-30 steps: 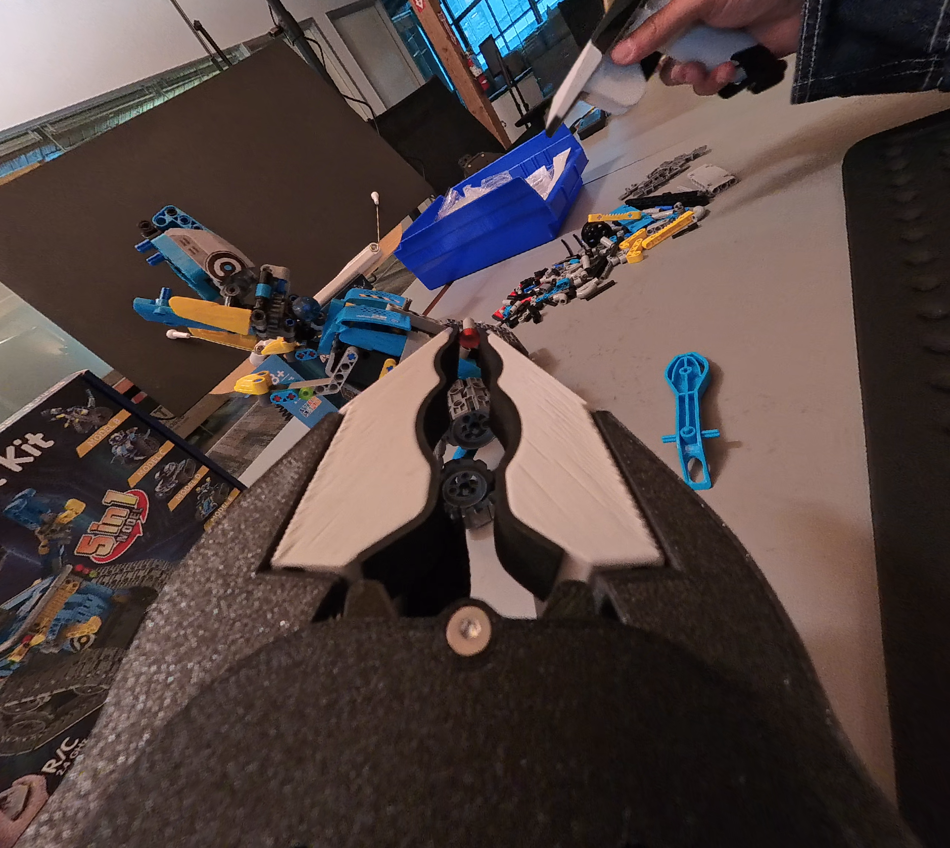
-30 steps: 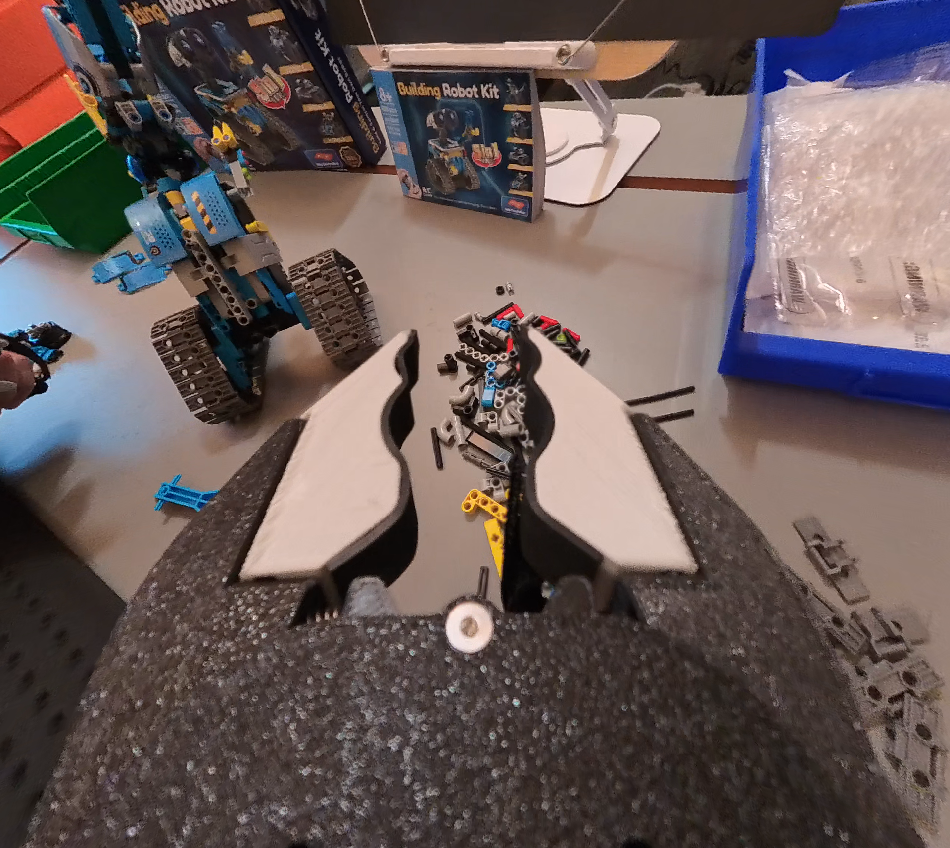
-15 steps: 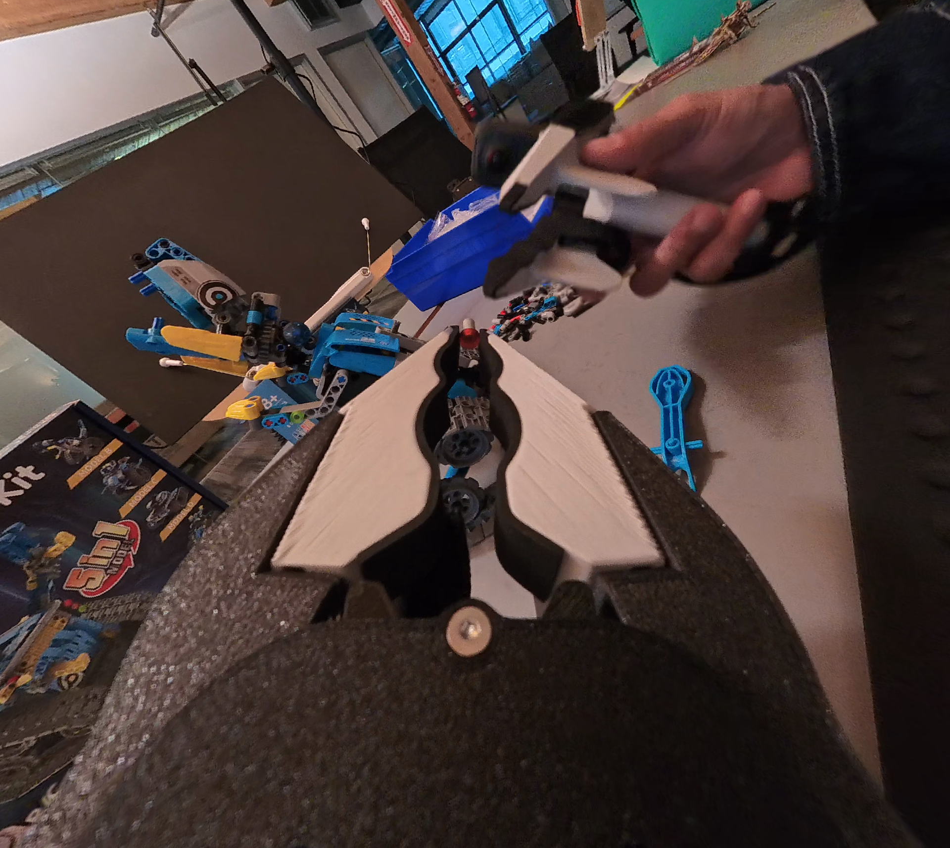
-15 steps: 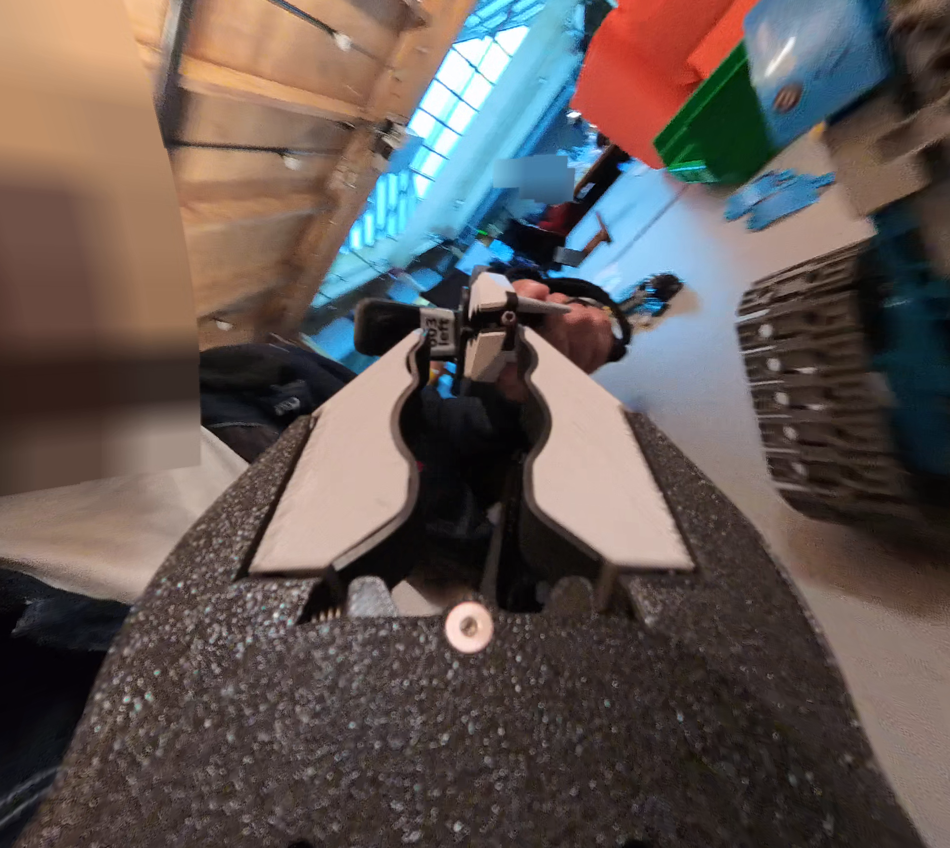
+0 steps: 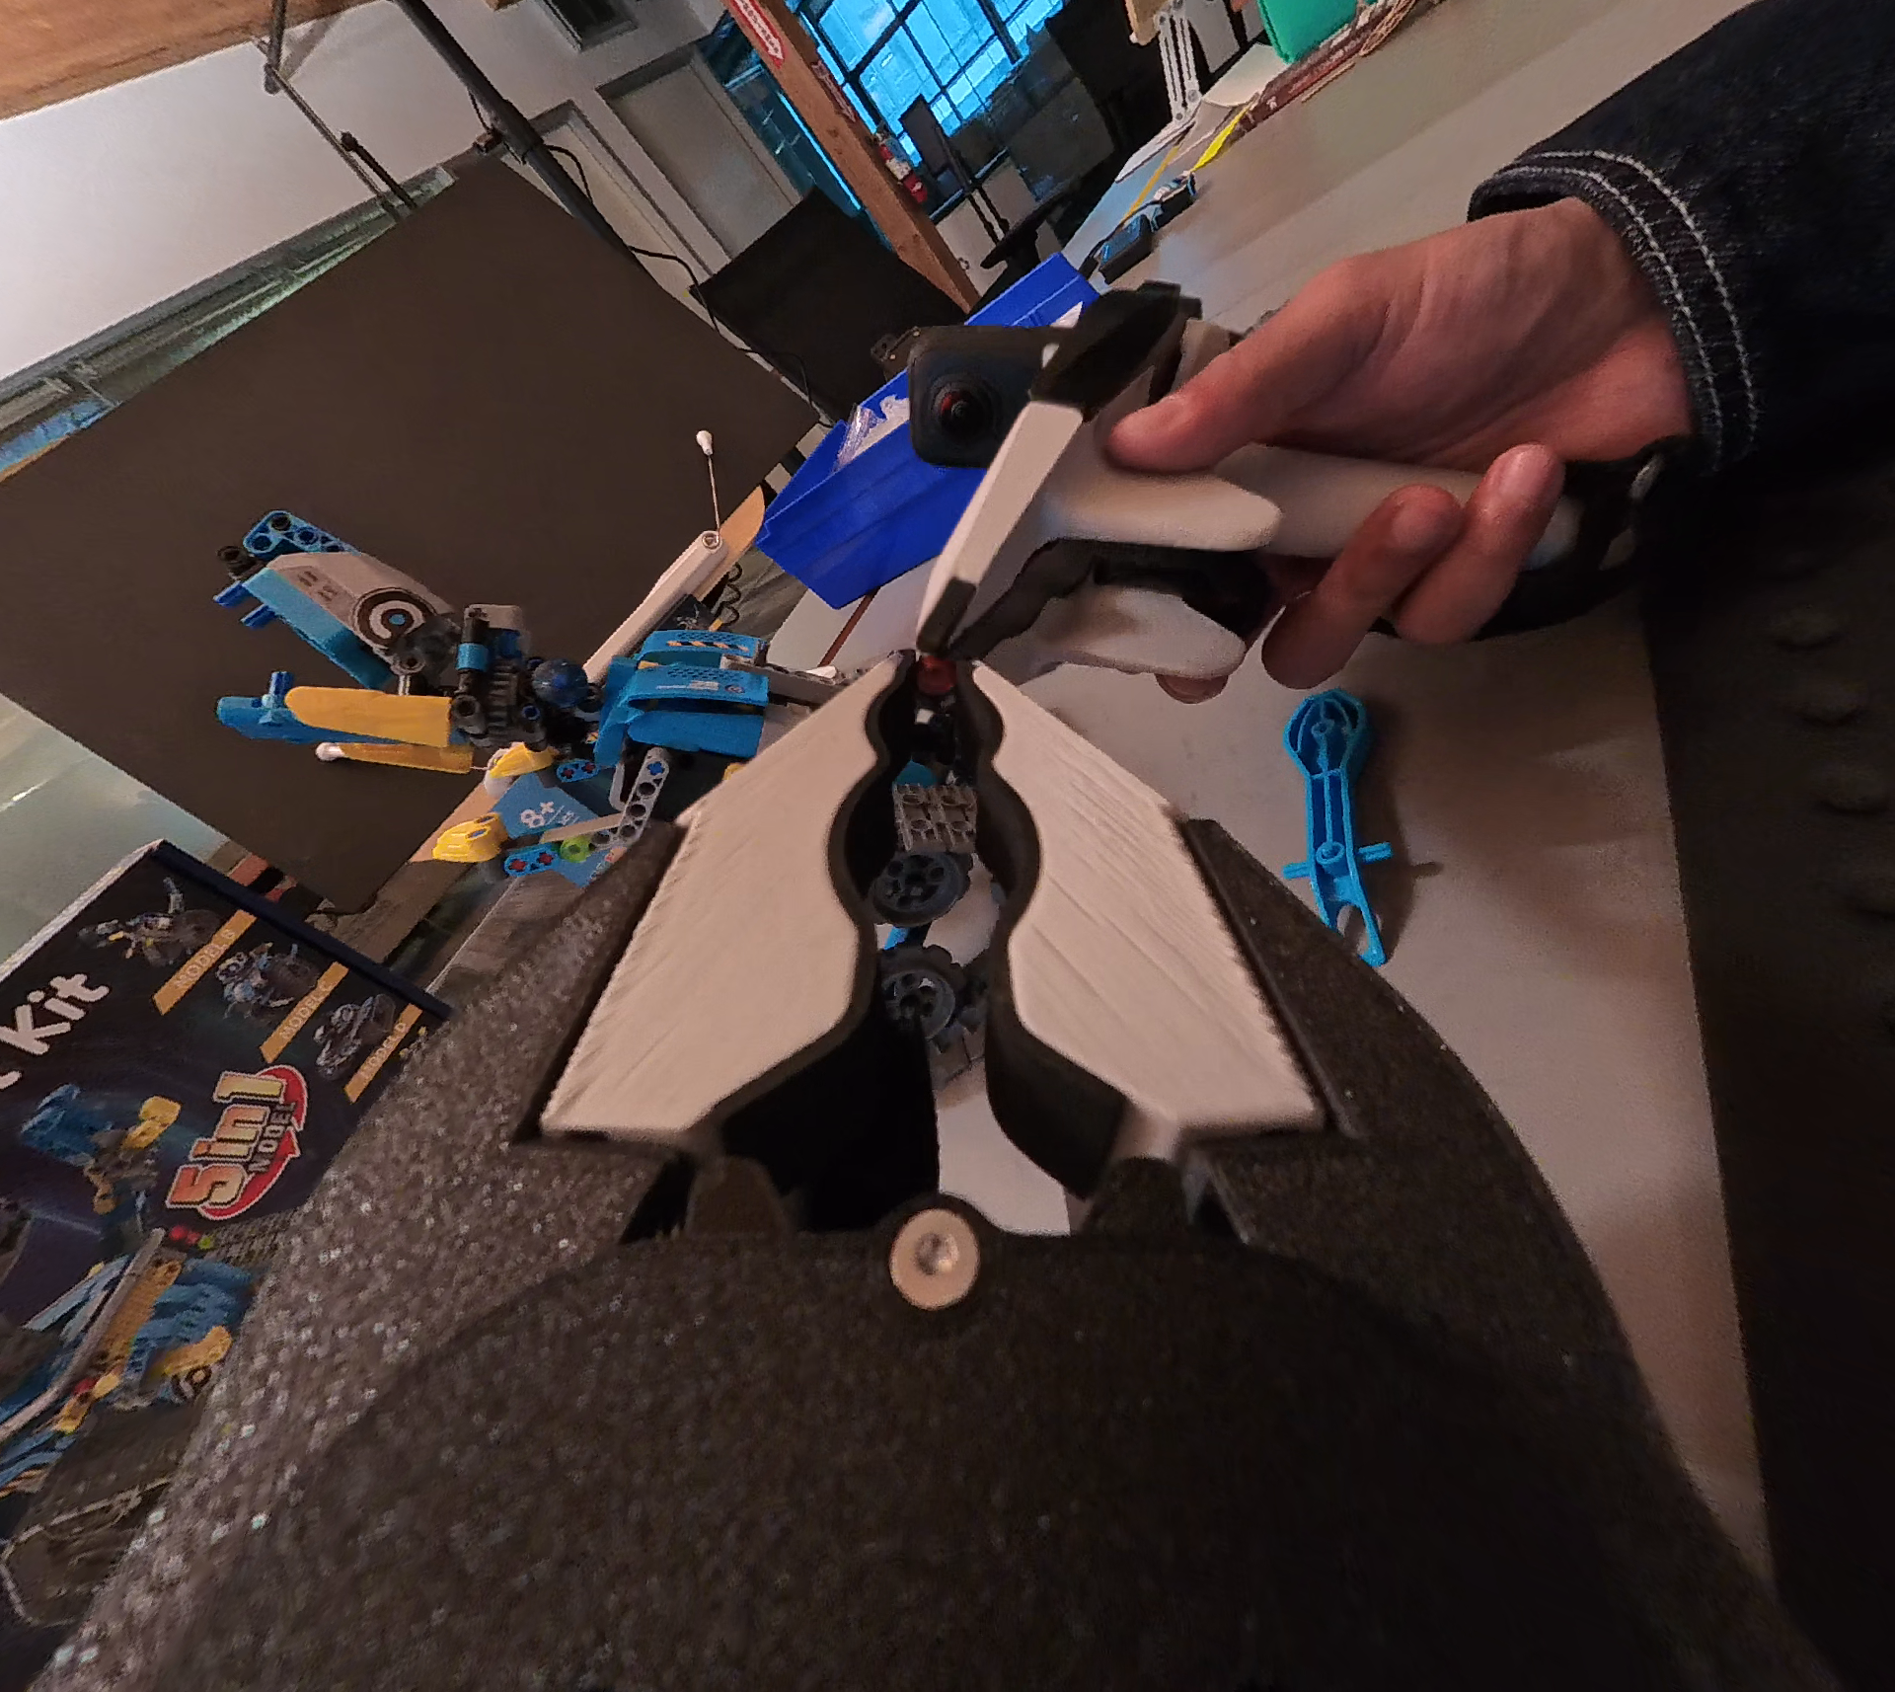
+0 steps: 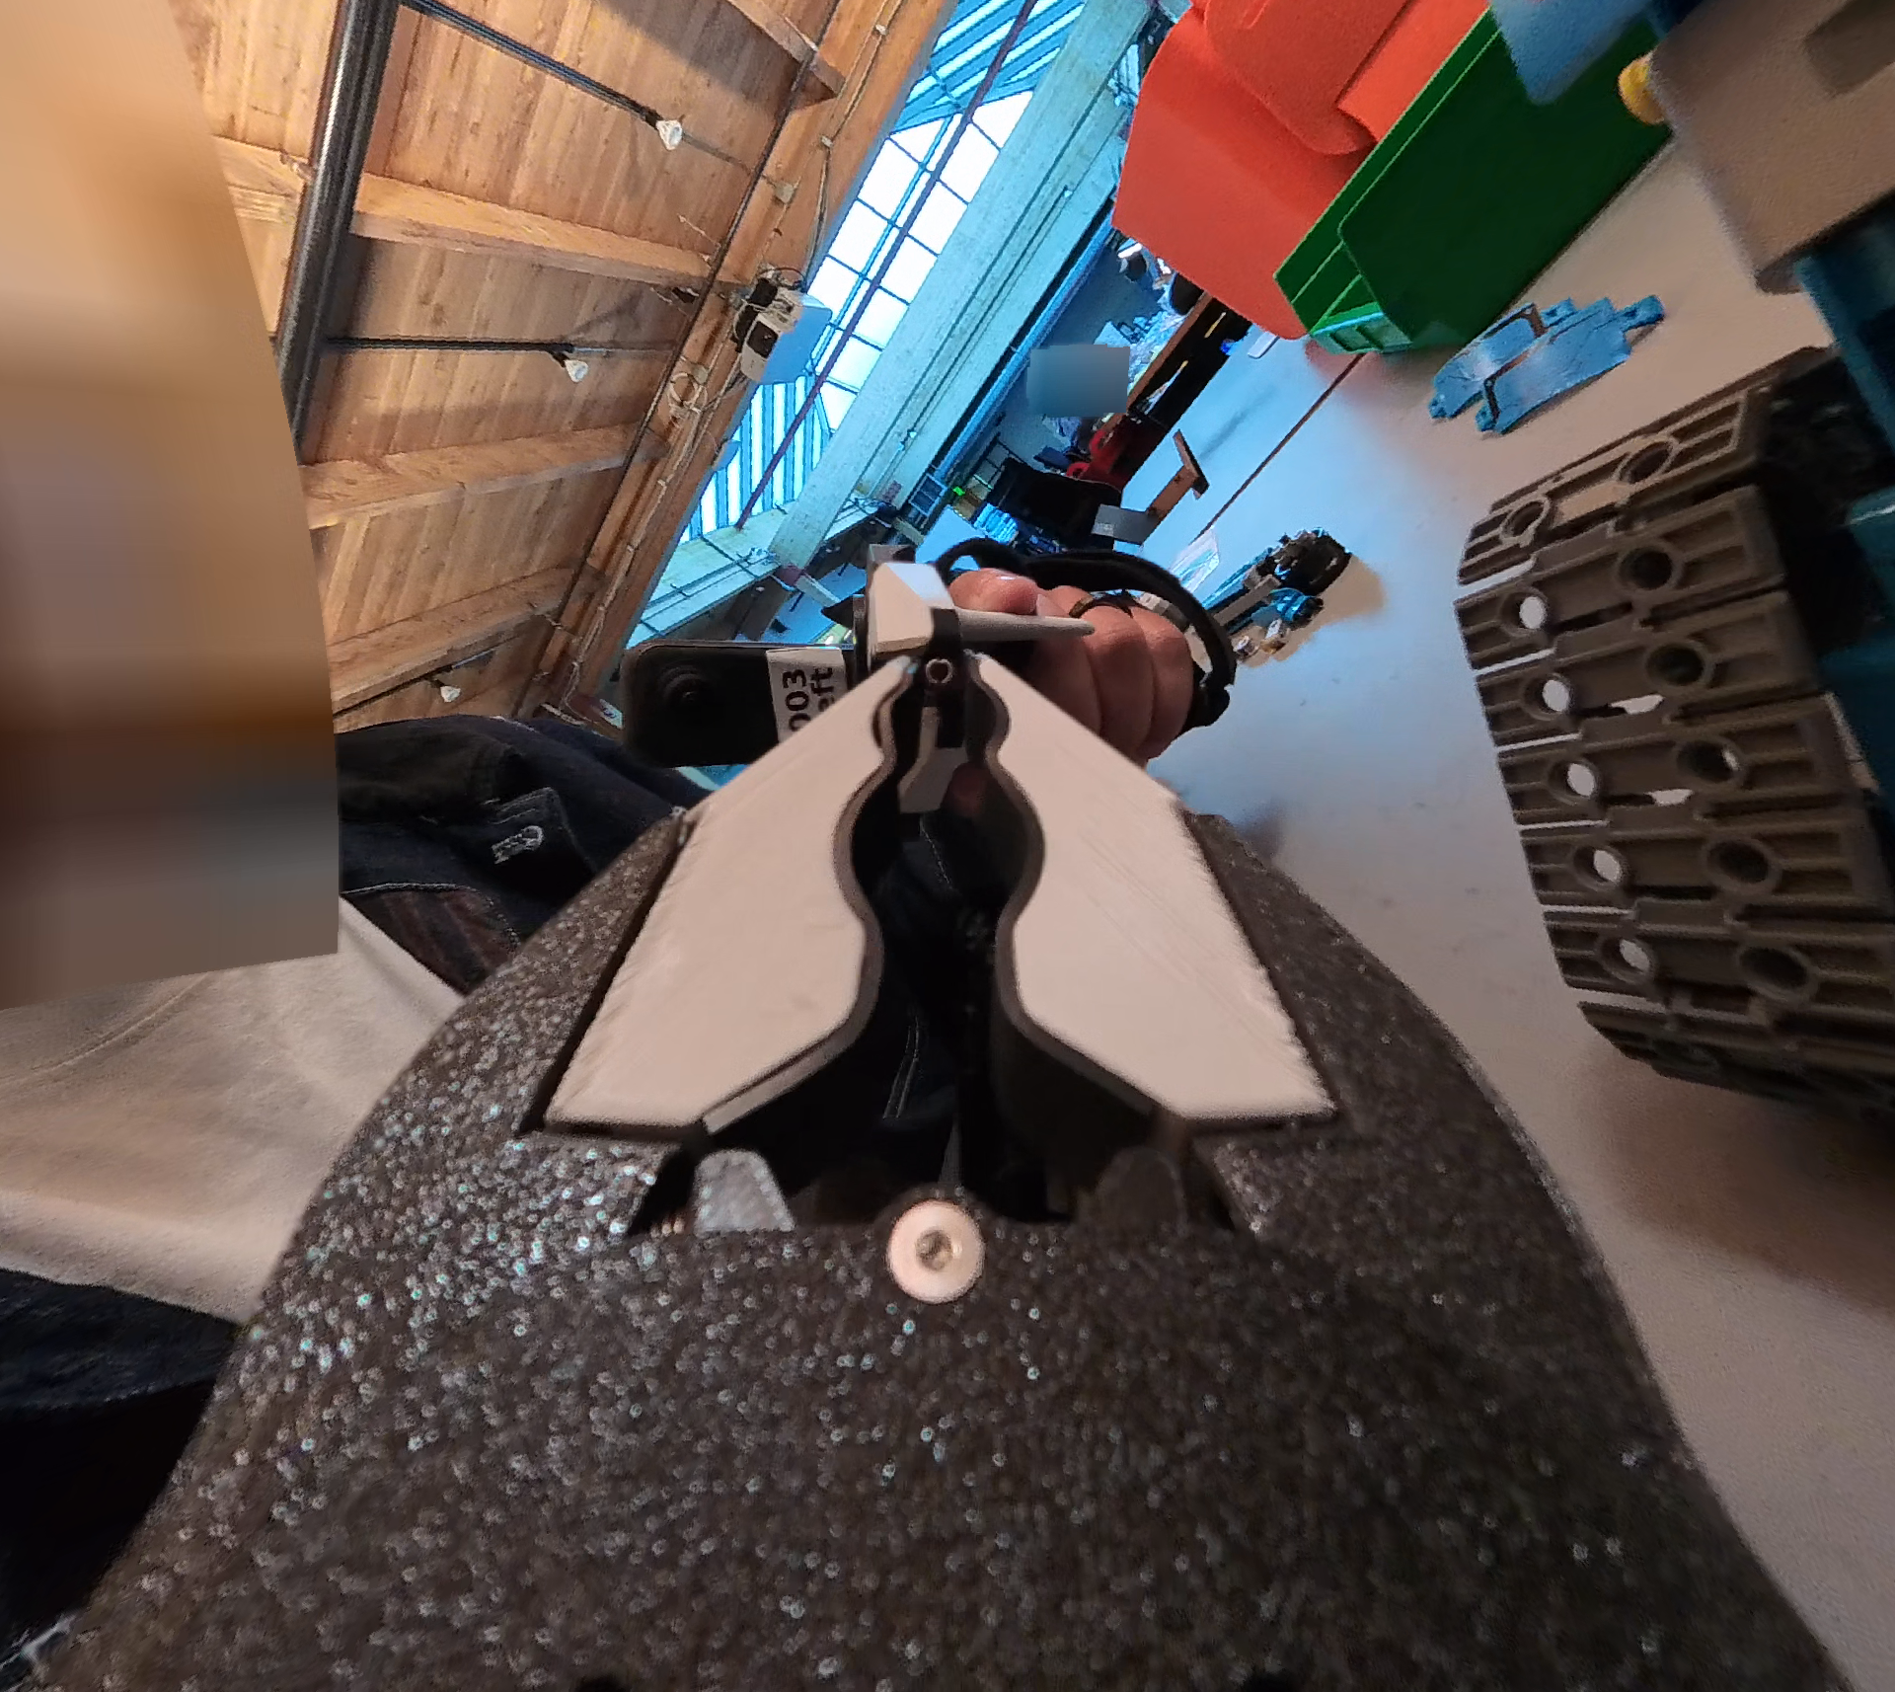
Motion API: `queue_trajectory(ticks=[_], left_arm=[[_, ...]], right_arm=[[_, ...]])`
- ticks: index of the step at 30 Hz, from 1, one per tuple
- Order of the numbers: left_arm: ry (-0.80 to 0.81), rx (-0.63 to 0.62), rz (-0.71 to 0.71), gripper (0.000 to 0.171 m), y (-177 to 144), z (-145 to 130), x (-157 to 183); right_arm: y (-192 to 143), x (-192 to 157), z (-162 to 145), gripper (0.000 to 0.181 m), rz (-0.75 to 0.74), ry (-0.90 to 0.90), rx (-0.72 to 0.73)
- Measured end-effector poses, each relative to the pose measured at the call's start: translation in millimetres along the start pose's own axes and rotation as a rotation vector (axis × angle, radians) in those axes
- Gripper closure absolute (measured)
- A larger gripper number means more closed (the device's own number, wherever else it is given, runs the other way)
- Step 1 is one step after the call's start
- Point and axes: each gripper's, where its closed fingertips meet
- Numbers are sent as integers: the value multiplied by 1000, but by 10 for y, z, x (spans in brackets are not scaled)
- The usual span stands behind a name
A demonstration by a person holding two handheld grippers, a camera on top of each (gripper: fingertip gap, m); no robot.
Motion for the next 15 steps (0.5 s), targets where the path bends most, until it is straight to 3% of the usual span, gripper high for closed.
queue_trajectory(ticks=[15], left_arm=[[20, -52, 24, 167, 16, 4, 34]], right_arm=[[-74, 1, 4, 181, -8, -44, -21]])
Point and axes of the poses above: each gripper's, where its closed fingertips meet, y out along the fingers, z out of its top, x = y × z across the jaws, and after that the axes turned 11 degrees about -y, right-handed
